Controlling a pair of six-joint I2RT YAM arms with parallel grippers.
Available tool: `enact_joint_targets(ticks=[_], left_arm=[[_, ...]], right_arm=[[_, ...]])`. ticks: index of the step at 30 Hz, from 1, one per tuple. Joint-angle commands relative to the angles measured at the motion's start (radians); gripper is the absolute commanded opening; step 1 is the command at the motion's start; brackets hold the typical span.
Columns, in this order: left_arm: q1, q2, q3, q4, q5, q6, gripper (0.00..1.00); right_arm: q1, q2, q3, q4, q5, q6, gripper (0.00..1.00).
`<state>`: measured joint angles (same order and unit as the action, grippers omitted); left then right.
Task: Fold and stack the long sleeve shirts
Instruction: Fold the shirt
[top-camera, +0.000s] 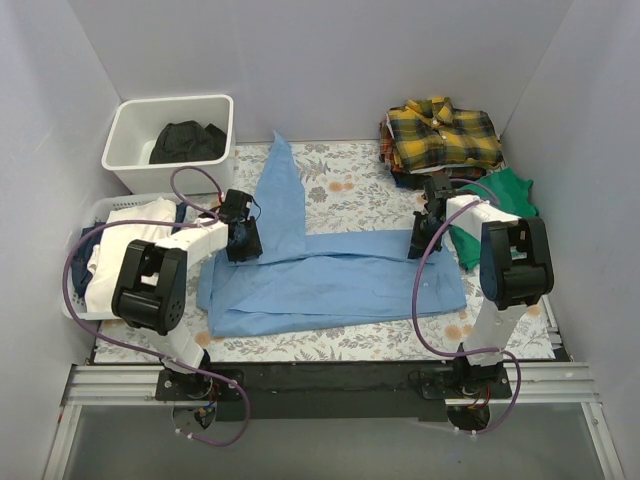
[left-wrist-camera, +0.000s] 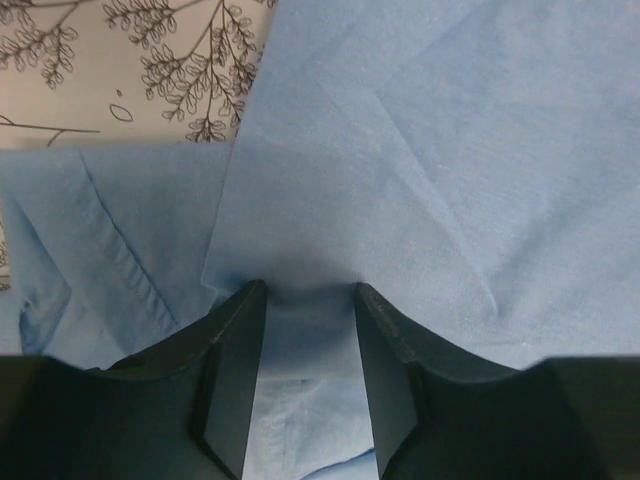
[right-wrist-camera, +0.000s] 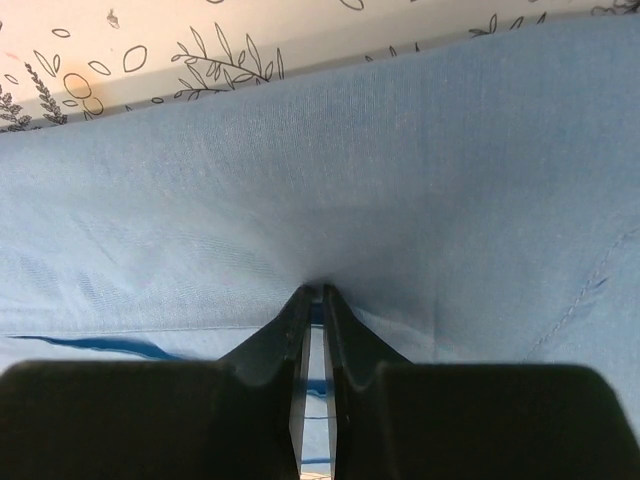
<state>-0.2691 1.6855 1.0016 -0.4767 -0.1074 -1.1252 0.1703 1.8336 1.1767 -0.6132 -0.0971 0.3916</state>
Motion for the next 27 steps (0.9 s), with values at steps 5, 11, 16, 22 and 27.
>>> enact_joint_targets(ticks=[5,11,16,22,27], left_arm=[[-0.004,-0.098,-0.095,-0.059,-0.069,-0.007,0.25],[-0.004,-0.118,-0.107,-0.083,-0.123,-0.007,0.06],[-0.004,-0.129,-0.103,-0.1,-0.141,-0.004,0.0],[-0.002,-0.11,0.09,-0.091,-0.169,0.036,0.28],[-0.002,0.034,0.346,-0.013,-0.063,0.082,0.54]], right_arm=[[-0.002,0.0,-0.052,-0.049,0.078,0.013,0.17],[-0.018,0.006,-0.098,-0.063,0.126,0.044,0.15],[-0.031,0.007,-0.115,-0.082,0.165,0.059,0.14],[-0.031,-0.042,-0.117,-0.097,0.2,0.061,0.14],[-0.032,-0.066,-0.112,-0.102,0.203,0.021,0.14]])
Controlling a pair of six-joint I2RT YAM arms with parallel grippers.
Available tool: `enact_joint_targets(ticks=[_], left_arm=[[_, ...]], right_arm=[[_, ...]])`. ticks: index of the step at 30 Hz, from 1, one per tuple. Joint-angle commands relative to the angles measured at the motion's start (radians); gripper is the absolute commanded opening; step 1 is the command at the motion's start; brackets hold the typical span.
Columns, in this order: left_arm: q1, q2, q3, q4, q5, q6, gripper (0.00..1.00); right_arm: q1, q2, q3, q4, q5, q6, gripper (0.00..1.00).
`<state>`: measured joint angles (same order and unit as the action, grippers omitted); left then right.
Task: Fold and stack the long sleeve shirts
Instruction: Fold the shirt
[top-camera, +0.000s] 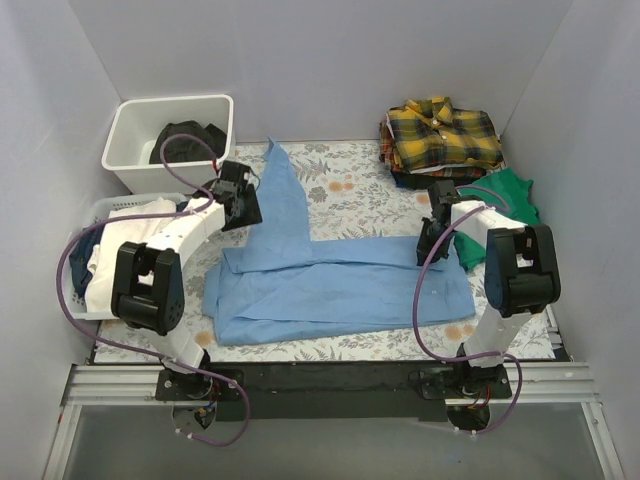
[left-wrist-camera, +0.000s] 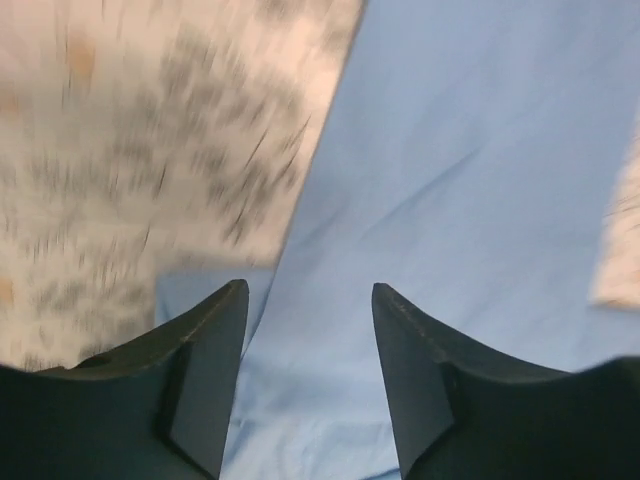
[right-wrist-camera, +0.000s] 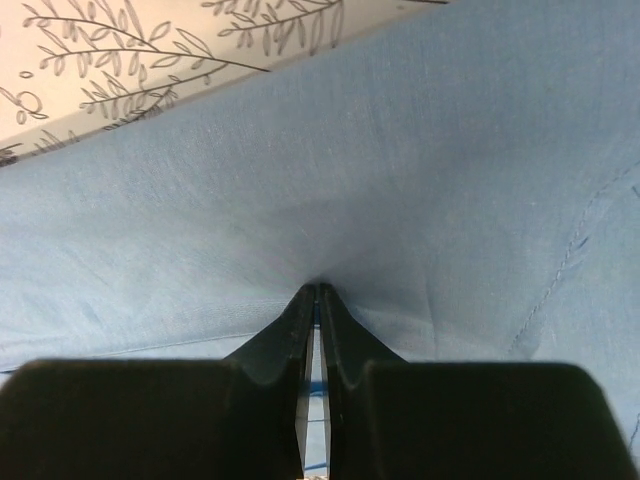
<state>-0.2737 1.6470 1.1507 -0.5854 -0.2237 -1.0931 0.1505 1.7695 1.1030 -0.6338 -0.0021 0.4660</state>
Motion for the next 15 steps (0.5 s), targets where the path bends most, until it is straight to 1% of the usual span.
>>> enact_joint_targets(ticks=[1,2,4,5,7,8,9,10,13,15], left_arm=[[0.001,0.139,0.24,0.117,0.081,0.059,0.55],[-0.001,0.166,0.304,0.136,0.096,0.082,0.56],[-0.005,0.221,0.337,0.212,0.113,0.098,0.58],[-0.007,0.275,0.372,0.232,0.116,0.104,0.59],[-0.007,0.333,0.423,0.265,0.119,0.104,0.61],[-0.007,0.397,0.449,0.271,0.129,0.102,0.61],[-0.009,0.424,0.505,0.277,0.136,0.105,0.61],[-0.01,0.453,0.527,0.3,0.138,0.105,0.62],[-0.025,0.545,0.615,0.343,0.118,0.124,0.63],[-0.042,0.592,0.668,0.345,0.074,0.148,0.63]], right_arm=[[-0.012,-0.019,-0.037,-0.067,0.105,-0.072,0.14],[-0.012,-0.028,-0.038,-0.054,0.097,-0.082,0.15],[-0.012,-0.047,-0.029,-0.03,0.091,-0.102,0.15],[-0.011,-0.048,-0.02,-0.03,0.08,-0.108,0.15],[-0.012,-0.05,0.006,-0.032,0.071,-0.121,0.15],[-0.011,-0.05,0.012,-0.03,0.064,-0.124,0.15],[-0.011,-0.053,0.023,-0.029,0.06,-0.125,0.15],[-0.008,-0.061,0.027,-0.023,0.057,-0.132,0.16],[-0.006,-0.073,0.041,-0.023,0.059,-0.144,0.16],[-0.005,-0.068,0.049,-0.038,0.077,-0.15,0.16]])
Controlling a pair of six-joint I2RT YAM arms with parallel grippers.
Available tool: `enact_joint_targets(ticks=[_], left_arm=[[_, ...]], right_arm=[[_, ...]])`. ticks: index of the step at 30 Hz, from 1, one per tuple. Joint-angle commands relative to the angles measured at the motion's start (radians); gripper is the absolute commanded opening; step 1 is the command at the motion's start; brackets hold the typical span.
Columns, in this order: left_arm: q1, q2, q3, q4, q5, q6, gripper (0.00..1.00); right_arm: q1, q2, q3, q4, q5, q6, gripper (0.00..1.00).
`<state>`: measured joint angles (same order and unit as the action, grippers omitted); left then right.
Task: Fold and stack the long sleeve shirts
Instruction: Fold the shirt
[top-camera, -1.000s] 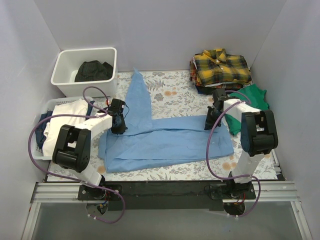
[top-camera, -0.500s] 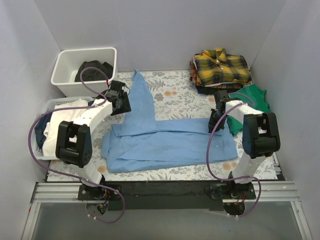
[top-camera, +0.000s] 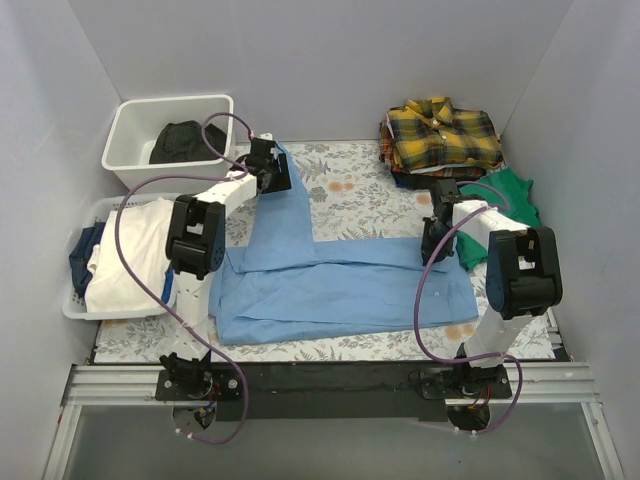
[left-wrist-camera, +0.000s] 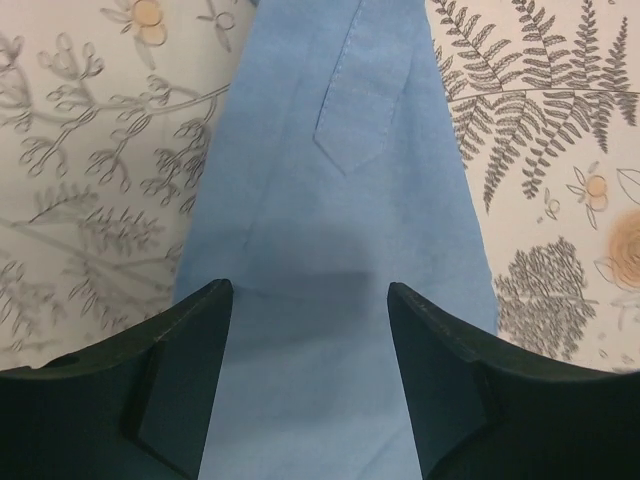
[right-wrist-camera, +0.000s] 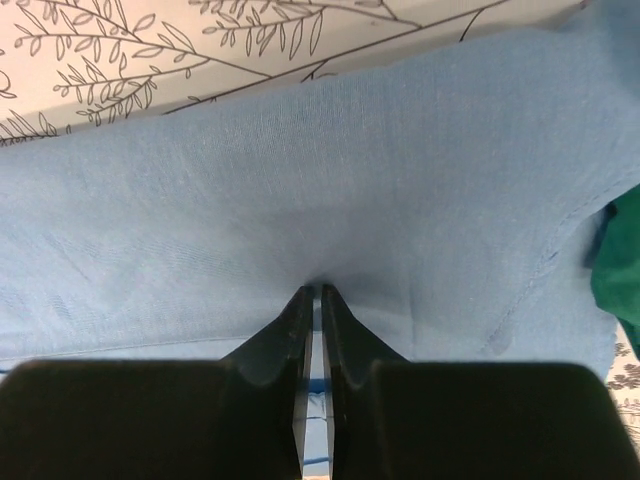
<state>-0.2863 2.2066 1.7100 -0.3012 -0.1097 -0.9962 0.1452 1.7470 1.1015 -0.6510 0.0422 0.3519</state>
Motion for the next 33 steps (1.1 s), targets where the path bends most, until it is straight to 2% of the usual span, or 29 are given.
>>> enact_joint_targets(ticks=[1,9,16,20,26,31,32,33], left_arm=[[-0.039,0.039,0.144,0.065,-0.071,0.079,0.65],[-0.074,0.064,0.163,0.108,-0.315,0.189,0.72],[-0.074,0.116,0.181,0.123,-0.43,0.215,0.77],[-0.071,0.188,0.258,0.125,-0.452,0.218,0.78],[-0.065,0.287,0.371,0.085,-0.371,0.211,0.8],[-0.053,0.311,0.387,0.051,-0.349,0.171,0.68],[-0.053,0.306,0.384,0.051,-0.343,0.171,0.57],[-0.053,0.301,0.385,0.048,-0.328,0.172,0.51]], right_arm=[[-0.001,-0.029,0.06,-0.036,0.042,-0.037,0.16],[-0.001,0.008,0.052,-0.099,0.091,-0.021,0.15],[-0.001,0.011,0.051,-0.11,0.105,-0.025,0.14],[-0.002,0.003,0.044,-0.111,0.105,-0.025,0.14],[-0.002,0.002,0.06,-0.13,0.111,-0.025,0.14],[-0.001,0.003,0.072,-0.134,0.111,-0.024,0.14],[-0.002,0.003,0.072,-0.136,0.111,-0.022,0.14],[-0.001,0.005,0.074,-0.136,0.111,-0.024,0.14]])
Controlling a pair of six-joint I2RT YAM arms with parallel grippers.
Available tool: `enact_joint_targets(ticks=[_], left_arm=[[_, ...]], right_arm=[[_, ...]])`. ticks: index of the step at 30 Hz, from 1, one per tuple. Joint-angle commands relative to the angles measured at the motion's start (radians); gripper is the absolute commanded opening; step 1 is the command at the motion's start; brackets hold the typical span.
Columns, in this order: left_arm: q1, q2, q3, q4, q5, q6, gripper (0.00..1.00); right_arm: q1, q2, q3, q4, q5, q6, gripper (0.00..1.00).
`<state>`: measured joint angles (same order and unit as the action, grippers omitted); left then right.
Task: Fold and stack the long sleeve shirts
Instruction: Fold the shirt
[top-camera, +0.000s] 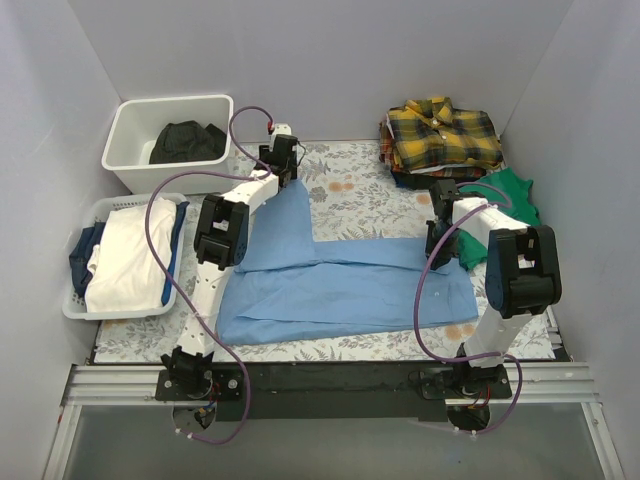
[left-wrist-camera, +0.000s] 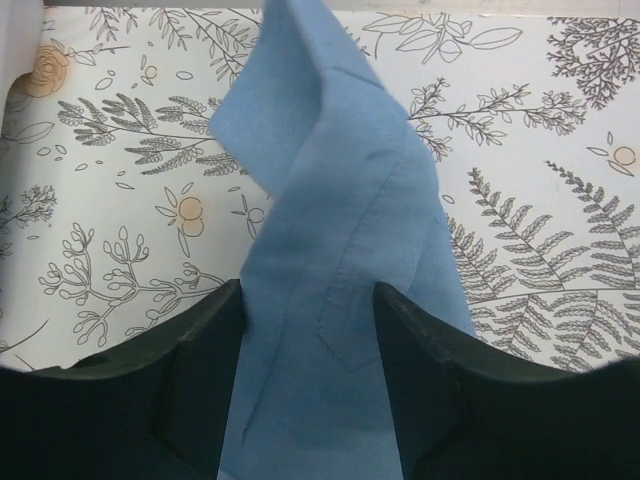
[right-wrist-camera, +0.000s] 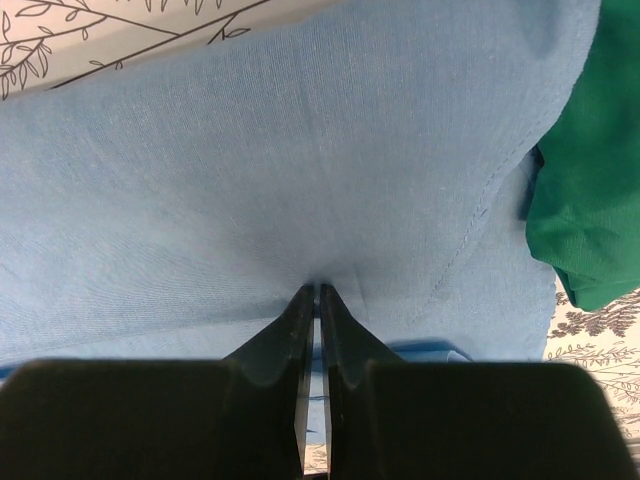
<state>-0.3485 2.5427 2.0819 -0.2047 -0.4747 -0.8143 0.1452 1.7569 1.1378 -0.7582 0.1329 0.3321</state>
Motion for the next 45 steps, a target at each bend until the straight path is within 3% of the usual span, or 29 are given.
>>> enact_joint_targets(ticks=[1,2,4,5,6,16,19,24,34,45], left_arm=[[0.009,-0.053,0.014,-0.051,0.051,-0.011,0.44],[0.009,-0.065,0.01,-0.056,0.065,-0.011,0.31],[0.009,-0.108,-0.011,-0.058,0.096,-0.017,0.19],[0.009,-0.119,-0.016,-0.061,0.102,-0.02,0.05],[0.009,-0.128,-0.016,-0.067,0.108,-0.02,0.0],[0.002,-0.324,-0.123,-0.11,0.146,-0.046,0.0],[-0.004,-0.404,-0.167,-0.122,0.18,-0.054,0.0],[-0.032,-0.528,-0.256,-0.154,0.269,-0.062,0.0],[-0.139,-0.834,-0.391,-0.265,0.505,-0.054,0.0],[-0.308,-1.26,-0.805,-0.298,0.587,-0.066,0.0]], right_arm=[[-0.002,-0.004,0.039,-0.029,0.019,-0.001,0.14],[-0.002,-0.005,0.042,-0.029,0.02,-0.001,0.14],[-0.001,-0.002,0.046,-0.03,0.022,0.001,0.14],[-0.001,-0.002,0.053,-0.03,0.022,-0.001,0.14],[-0.001,-0.002,0.056,-0.03,0.02,0.001,0.14],[-0.001,-0.049,0.114,-0.029,0.024,0.002,0.15],[-0.001,-0.079,0.14,-0.024,0.034,0.004,0.2],[-0.001,-0.115,0.184,-0.018,0.039,-0.001,0.28],[-0.001,-0.125,0.275,-0.018,-0.002,-0.002,0.28],[-0.001,-0.123,0.307,-0.018,-0.041,-0.011,0.26]])
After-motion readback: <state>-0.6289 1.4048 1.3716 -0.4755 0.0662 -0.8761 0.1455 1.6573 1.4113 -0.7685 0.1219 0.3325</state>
